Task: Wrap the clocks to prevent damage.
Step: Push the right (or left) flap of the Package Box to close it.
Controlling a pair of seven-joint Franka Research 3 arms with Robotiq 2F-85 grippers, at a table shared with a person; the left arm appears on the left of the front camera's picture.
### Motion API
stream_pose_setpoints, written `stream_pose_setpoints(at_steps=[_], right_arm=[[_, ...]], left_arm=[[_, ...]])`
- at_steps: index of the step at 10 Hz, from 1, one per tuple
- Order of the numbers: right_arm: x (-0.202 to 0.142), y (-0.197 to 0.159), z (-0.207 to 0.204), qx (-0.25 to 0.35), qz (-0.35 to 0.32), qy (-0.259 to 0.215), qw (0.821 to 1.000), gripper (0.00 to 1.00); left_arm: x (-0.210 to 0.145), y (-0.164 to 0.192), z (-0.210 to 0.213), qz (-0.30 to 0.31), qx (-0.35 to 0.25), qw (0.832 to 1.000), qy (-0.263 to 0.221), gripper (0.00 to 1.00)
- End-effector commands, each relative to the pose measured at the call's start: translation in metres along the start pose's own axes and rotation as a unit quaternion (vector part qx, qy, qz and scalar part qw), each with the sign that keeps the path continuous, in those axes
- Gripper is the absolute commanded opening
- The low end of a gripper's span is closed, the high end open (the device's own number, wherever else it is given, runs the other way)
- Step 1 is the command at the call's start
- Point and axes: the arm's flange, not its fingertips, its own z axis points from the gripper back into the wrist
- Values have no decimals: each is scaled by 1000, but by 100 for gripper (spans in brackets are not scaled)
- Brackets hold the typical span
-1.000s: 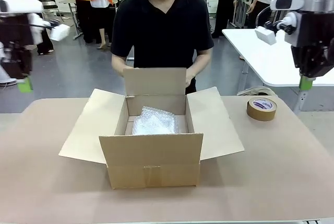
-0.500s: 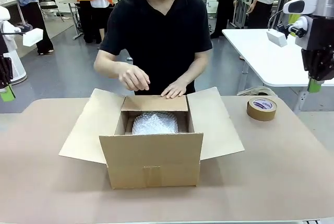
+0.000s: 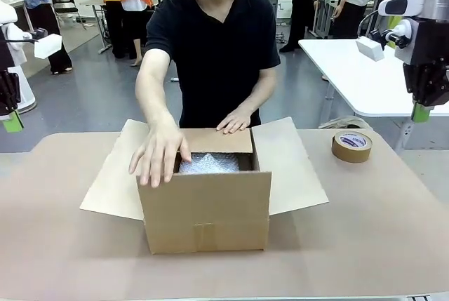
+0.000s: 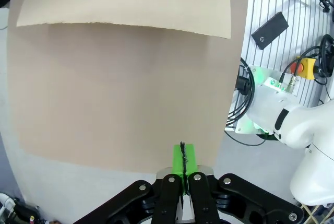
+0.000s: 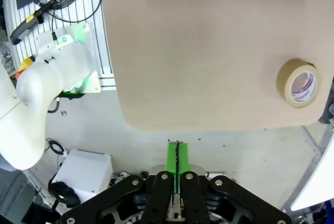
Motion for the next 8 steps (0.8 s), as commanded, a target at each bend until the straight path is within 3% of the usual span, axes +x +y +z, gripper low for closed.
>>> stream_pose_setpoints(at_steps=[1, 8], right_arm=[[-1, 1, 1, 3, 3, -1, 1000, 1], [-1, 1, 1, 3, 3, -1, 1000, 1]], left_arm=[[1, 1, 3, 6, -2, 1000, 7, 1], [1, 1, 3, 6, -2, 1000, 7, 1]])
